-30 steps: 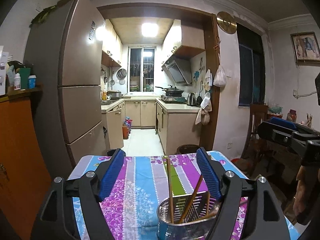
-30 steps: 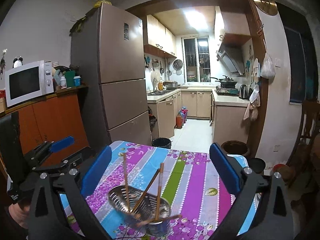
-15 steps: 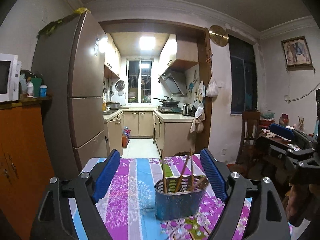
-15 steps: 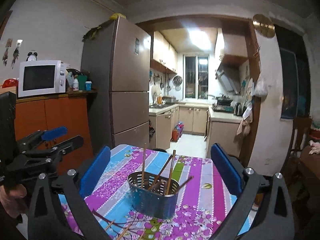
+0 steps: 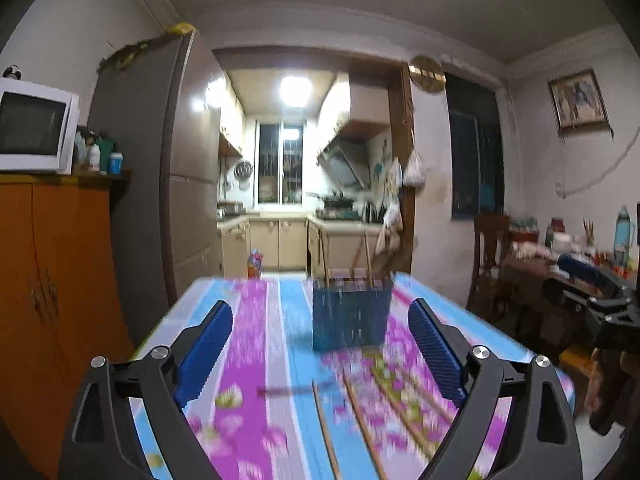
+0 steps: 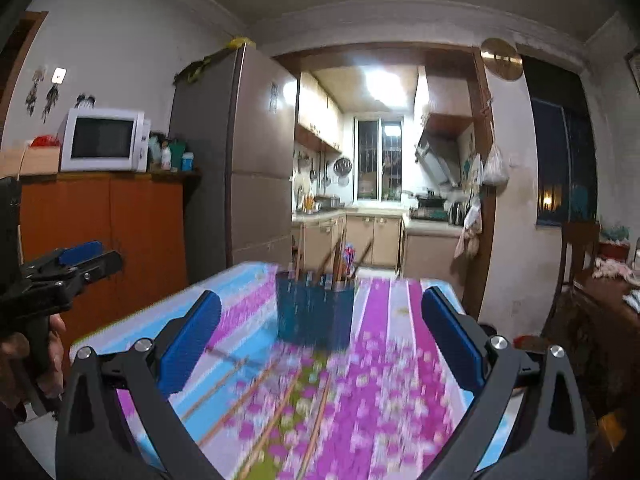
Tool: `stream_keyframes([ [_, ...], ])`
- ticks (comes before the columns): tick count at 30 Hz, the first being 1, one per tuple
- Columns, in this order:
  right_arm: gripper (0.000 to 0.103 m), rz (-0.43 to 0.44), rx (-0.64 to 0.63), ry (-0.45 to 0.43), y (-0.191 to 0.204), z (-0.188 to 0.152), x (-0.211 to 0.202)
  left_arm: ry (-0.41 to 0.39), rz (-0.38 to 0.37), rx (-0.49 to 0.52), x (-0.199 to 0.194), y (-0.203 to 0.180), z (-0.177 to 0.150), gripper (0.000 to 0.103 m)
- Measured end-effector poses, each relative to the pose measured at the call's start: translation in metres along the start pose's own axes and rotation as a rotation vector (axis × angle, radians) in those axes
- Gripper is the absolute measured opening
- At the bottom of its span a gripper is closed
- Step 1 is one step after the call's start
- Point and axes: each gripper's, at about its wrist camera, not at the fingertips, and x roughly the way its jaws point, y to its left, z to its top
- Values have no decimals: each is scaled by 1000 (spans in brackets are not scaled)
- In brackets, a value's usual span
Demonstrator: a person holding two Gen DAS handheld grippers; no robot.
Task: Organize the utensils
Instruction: 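Move both open tools back over the remaining chopsticks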
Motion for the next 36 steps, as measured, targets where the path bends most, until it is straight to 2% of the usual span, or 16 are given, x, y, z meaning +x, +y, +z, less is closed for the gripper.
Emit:
stream_keyframes([
  [3, 79, 13, 29, 66, 3, -35, -5, 54, -13, 8, -1, -8, -36, 89],
  [5, 62, 14, 37, 117, 6, -57, -5, 105, -28, 9, 3, -15, -62, 87],
  [6, 59, 22, 45, 141, 7, -66, -3, 124, -38, 15, 6, -19, -75, 83],
  [8, 45, 35, 57, 204, 10, -89, 2, 166, -45, 18, 12, -25, -96, 80],
  [10, 39, 47, 70, 249, 15, -107, 5, 214, -77, 9, 19, -29, -116, 68],
  [11, 33, 52, 68, 277, 19, -118, 8, 226, -79, 18, 20, -29, -124, 66],
  [14, 31, 94, 81, 324, 36, -138, 9, 247, -73, 40, 24, -36, -142, 61],
  [19, 30, 143, 68, 360, 65, -158, 23, 276, -56, 10, 30, -31, -155, 60],
  [20, 25, 143, 68, 365, 68, -161, 27, 275, -51, 16, 30, -30, -156, 59],
  [25, 19, 123, 53, 386, 72, -166, 45, 267, -35, 28, 27, -27, -160, 58],
  [28, 9, 107, 55, 390, 71, -165, 46, 284, -32, 35, 30, -26, -169, 55],
  [31, 9, 93, 62, 395, 67, -166, 41, 298, -28, 31, 35, -23, -175, 50],
  [36, 9, 91, 65, 384, 68, -168, 39, 280, -24, 32, 39, -21, -179, 49],
])
